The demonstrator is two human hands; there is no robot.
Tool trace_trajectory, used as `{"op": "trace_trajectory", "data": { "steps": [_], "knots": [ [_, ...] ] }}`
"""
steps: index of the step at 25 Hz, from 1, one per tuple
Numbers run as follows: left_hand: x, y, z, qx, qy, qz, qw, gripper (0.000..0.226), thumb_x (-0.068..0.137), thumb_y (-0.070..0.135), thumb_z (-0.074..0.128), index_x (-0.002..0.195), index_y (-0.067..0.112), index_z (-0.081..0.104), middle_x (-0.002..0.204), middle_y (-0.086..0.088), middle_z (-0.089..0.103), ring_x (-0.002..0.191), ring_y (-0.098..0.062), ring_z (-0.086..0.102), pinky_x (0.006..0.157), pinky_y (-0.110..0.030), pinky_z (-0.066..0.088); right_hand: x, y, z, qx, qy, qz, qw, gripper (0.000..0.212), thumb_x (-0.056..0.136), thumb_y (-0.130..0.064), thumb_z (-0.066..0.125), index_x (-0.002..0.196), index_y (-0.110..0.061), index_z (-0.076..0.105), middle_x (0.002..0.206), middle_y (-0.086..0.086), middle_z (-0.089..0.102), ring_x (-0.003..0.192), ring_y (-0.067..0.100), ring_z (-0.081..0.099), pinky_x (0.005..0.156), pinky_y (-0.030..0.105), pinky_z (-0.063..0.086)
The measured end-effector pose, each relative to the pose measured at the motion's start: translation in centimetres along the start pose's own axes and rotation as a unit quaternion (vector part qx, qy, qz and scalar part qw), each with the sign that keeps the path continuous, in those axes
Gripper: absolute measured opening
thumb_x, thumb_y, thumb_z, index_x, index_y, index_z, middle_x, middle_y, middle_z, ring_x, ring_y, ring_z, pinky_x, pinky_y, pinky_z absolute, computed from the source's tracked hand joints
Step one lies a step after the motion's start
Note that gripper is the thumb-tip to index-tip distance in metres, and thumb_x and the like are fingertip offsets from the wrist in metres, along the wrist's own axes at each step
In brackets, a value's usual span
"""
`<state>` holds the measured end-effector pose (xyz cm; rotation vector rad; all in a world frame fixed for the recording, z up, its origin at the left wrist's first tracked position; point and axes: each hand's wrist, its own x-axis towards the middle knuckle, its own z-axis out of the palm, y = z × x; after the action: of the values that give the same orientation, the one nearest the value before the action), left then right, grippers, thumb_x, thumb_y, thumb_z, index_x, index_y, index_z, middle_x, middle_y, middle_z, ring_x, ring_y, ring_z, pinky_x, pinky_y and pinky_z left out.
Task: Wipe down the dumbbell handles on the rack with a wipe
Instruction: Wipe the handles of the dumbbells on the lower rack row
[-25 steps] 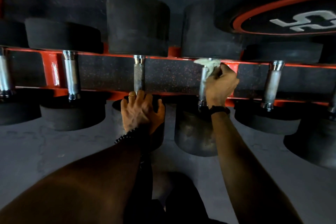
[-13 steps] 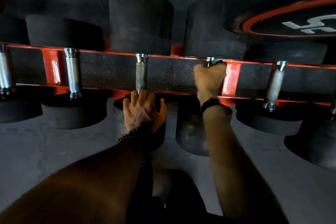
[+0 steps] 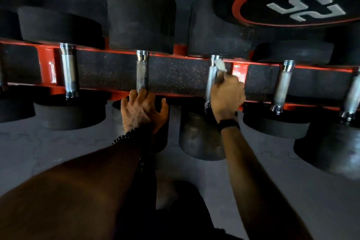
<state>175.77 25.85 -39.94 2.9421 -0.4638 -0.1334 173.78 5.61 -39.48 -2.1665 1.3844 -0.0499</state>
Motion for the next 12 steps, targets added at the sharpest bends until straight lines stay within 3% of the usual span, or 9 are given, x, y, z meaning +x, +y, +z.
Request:
{"op": "trace_trajectory", "data": {
  "steps": [4,7,10,12],
  "knots": [
    [-0.1,-0.1,0.1,-0.007,0.013,-0.005,1.000,0.038,0.082,0.044,0.061,0.066,0.009,0.065,0.078,-0.009,0.063,0.080,-0.034,0.061,0.068,-0.041,0.047,-2.8,1.9,-0.4,0.015,0.054,-0.026,0.998,0.026,0.095,-0.023,0.051,0.084,-0.005,0.067,0.086,0.021,0.068,0.083,0.041,0.063,0.063,0.038,0.044],
    [-0.1,-0.1,0.1,-0.016,0.023,-0.011,1.000,0.038,0.082,0.044,0.060,0.066,0.010,0.064,0.077,-0.008,0.063,0.079,-0.033,0.061,0.067,-0.042,0.048,-3.4,3.2,-0.2,0.079,0.084,-0.048,0.992,0.021,0.089,-0.017,0.054,0.083,-0.003,0.068,0.080,0.018,0.069,0.076,0.036,0.064,0.061,0.026,0.038],
    [-0.1,-0.1,0.1,-0.023,0.025,-0.020,0.999,0.037,0.081,0.044,0.063,0.066,0.010,0.063,0.077,-0.009,0.063,0.080,-0.034,0.060,0.067,-0.041,0.047,-4.0,3.5,-0.6,0.148,0.088,-0.079,0.982,0.017,0.083,-0.009,0.055,0.095,0.000,0.062,0.085,0.005,0.065,0.074,0.005,0.053,0.065,0.007,0.037],
    [0.0,-0.2,0.2,-0.017,0.028,-0.024,0.999,0.037,0.081,0.043,0.064,0.066,0.010,0.063,0.078,-0.009,0.062,0.081,-0.034,0.060,0.068,-0.040,0.044,-4.2,3.2,-0.6,0.168,0.087,-0.092,0.978,0.017,0.081,-0.003,0.055,0.097,0.001,0.059,0.086,-0.001,0.059,0.074,-0.002,0.046,0.065,0.005,0.032]
  ]
}}
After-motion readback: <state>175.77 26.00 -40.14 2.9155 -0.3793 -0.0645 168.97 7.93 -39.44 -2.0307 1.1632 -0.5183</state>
